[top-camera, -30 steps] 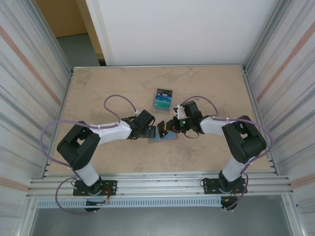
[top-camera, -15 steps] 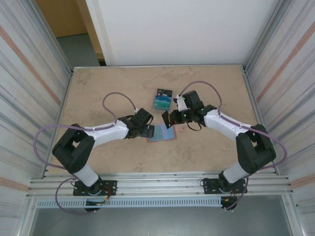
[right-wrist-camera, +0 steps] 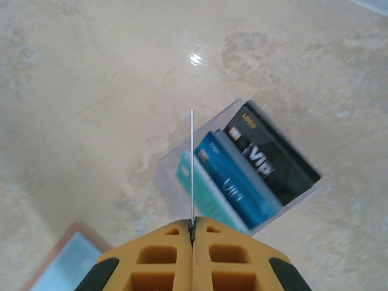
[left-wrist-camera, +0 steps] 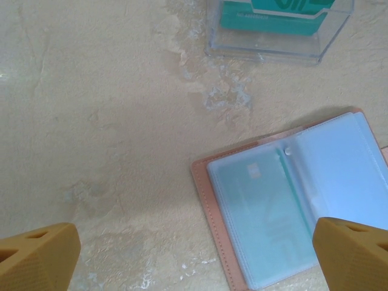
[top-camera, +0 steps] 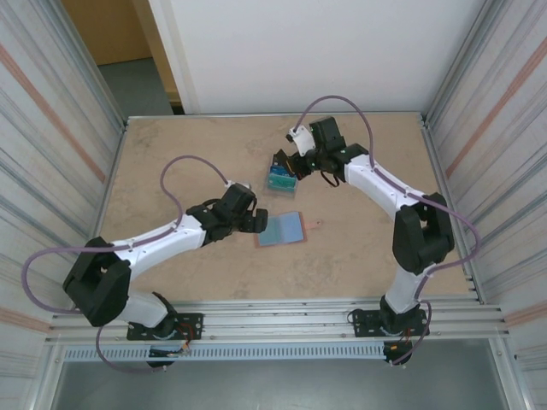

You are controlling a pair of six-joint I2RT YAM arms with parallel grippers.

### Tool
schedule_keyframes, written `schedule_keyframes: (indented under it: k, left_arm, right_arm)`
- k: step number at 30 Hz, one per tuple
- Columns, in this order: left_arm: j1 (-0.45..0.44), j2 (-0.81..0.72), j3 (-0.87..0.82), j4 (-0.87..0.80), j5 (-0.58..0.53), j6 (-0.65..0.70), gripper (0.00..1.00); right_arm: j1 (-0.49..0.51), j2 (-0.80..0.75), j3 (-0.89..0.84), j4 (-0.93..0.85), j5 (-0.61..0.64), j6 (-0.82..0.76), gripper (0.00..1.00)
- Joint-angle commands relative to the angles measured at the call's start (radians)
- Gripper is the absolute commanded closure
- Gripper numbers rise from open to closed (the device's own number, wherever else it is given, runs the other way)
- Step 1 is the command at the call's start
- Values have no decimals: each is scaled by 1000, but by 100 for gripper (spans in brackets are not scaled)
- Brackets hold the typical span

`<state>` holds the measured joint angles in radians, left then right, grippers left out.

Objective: Take the credit cards out of the card holder

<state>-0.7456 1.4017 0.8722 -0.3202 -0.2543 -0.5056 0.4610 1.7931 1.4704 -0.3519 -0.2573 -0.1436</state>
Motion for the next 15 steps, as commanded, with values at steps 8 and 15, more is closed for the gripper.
schedule_keyframes:
  k: [8, 15]
  left_arm:
    - [30, -68, -31, -45, -22, -21, 1]
    - [37, -82, -31, -47, -28, -25, 1]
  right_arm:
    - [-41, 144, 177, -54, -19, -264, 100]
    - [-56, 209, 229, -72, -34, -328, 100]
